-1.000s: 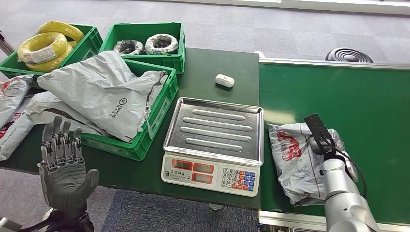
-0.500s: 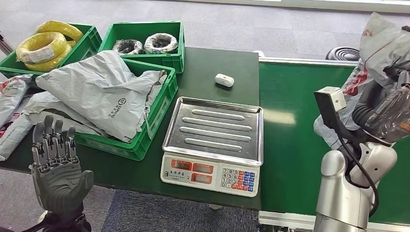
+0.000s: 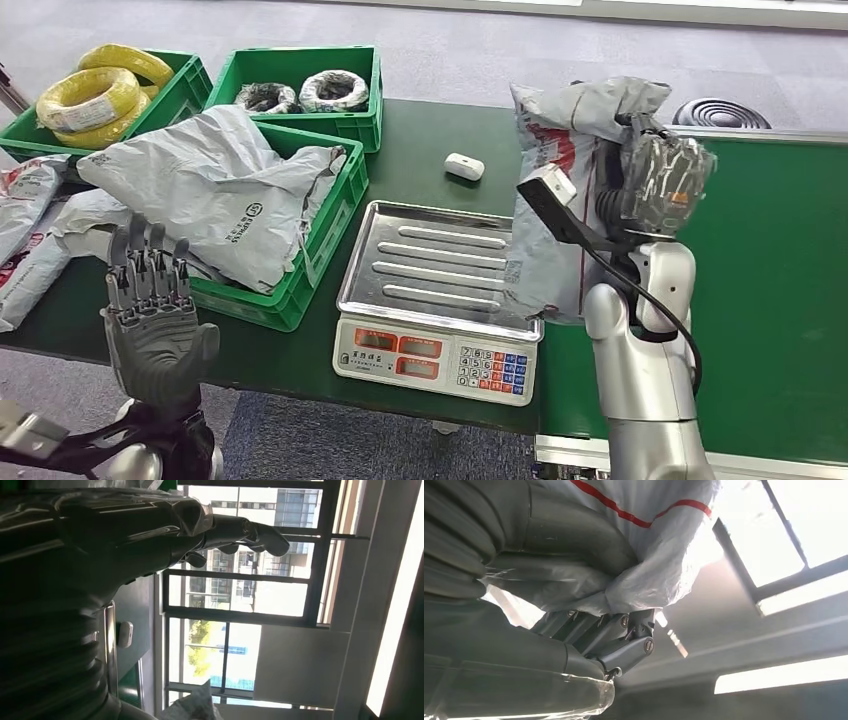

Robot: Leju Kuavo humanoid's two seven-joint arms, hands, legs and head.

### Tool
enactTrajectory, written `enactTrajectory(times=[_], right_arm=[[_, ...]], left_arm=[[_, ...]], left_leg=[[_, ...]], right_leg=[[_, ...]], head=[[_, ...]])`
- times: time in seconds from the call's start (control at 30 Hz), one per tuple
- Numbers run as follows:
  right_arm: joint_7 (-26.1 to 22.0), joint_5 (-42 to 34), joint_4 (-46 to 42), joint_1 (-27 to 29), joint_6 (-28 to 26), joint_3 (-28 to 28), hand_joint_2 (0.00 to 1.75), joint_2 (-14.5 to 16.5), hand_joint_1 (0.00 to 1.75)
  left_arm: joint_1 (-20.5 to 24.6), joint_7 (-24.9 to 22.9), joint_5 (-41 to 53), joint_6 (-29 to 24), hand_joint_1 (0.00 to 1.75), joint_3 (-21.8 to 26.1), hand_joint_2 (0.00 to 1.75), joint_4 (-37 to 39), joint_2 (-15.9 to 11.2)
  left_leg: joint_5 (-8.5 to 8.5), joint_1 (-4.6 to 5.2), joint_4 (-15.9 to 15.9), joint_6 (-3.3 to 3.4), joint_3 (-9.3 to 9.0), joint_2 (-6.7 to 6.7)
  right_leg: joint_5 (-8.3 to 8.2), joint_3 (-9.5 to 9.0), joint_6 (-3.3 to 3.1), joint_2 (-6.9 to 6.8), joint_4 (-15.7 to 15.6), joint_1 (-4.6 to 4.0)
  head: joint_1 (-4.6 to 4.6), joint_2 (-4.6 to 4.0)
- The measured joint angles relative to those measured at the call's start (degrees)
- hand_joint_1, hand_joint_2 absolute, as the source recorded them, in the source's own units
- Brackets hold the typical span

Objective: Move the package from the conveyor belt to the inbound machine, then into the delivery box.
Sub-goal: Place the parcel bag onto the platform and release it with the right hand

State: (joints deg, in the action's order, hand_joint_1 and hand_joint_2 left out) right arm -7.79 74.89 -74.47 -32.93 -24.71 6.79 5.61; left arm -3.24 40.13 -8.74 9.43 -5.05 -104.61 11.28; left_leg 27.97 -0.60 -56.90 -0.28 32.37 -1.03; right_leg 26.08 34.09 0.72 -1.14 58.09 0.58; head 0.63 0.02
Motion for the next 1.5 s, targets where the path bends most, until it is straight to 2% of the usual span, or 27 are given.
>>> enactTrajectory(times=[0.17, 0.3, 0.63, 0.77, 0.8, 1.17, 1.5], right_arm=[[-0.4, -0.3, 13.3, -7.0, -0.1, 3.3, 1.75, 2.2, 1.73], [0.3, -0.1, 20.6, -10.4, -0.5, 4.6, 1.75, 3.9, 1.74], [1.1, -1.0, 29.6, -12.3, -1.3, 5.0, 1.75, 5.4, 1.72], [1.1, -1.2, 30.8, -12.3, -1.3, 5.0, 1.75, 5.4, 0.04], [1.3, -1.1, 31.2, -12.3, -1.4, 5.0, 1.75, 5.4, 0.0], [4.6, -0.4, 32.7, -11.1, -6.6, 4.5, 1.75, 5.4, 0.0], [6.4, 0.9, 22.1, -6.6, -7.5, 2.7, 1.75, 4.7, 0.0]], left_arm=[[3.2, 0.0, -0.7, 0.0, 0.0, -1.5, 1.75, 4.5, -0.7], [4.7, 0.0, -0.9, 0.1, 0.0, -2.1, 1.75, 7.1, -1.1], [5.9, 0.0, -0.8, 0.7, 0.0, -3.7, 1.75, 9.4, -1.1], [6.3, 0.0, -0.9, 1.0, 0.0, -4.1, 1.75, 10.1, -1.0], [6.4, 0.0, -0.9, 1.0, 0.0, -4.2, 1.75, 10.3, -1.0], [6.3, 0.0, -0.9, 0.1, 0.0, -4.2, 1.75, 10.4, -0.7], [6.0, 0.0, -1.0, -1.0, 0.0, -4.1, 1.75, 10.4, -1.2]], left_leg=[[-0.01, -0.01, 0.0, -0.01, 0.02, 0.0], [-0.01, -0.01, 0.0, -0.01, 0.06, 0.0], [0.0, 0.0, 0.0, -0.01, 0.1, 0.01], [0.0, 0.0, 0.0, -0.01, 0.1, 0.0], [0.0, -0.01, 0.0, -0.01, 0.09, 0.0], [0.0, 0.0, 0.0, -0.01, 0.09, 0.0], [0.0, -0.01, 0.0, -0.01, 0.08, -0.01]], right_leg=[[0.01, 0.05, 0.0, 0.0, 0.0, -0.02], [0.01, 0.08, 0.0, 0.0, 0.0, -0.02], [0.01, 0.12, 0.01, -0.01, 0.0, -0.01], [0.01, 0.12, 0.0, 0.0, 0.0, -0.01], [0.01, 0.12, 0.0, 0.0, 0.0, -0.02], [0.01, 0.13, 0.0, 0.0, 0.0, -0.02], [0.01, 0.13, 0.0, 0.01, 0.0, -0.02]], head=[[0.0, 0.0], [-0.02, 0.0], [-0.02, 0.0], [-0.01, 0.0], [-0.01, 0.0], [-0.02, 0.0], [-0.02, 0.0]])
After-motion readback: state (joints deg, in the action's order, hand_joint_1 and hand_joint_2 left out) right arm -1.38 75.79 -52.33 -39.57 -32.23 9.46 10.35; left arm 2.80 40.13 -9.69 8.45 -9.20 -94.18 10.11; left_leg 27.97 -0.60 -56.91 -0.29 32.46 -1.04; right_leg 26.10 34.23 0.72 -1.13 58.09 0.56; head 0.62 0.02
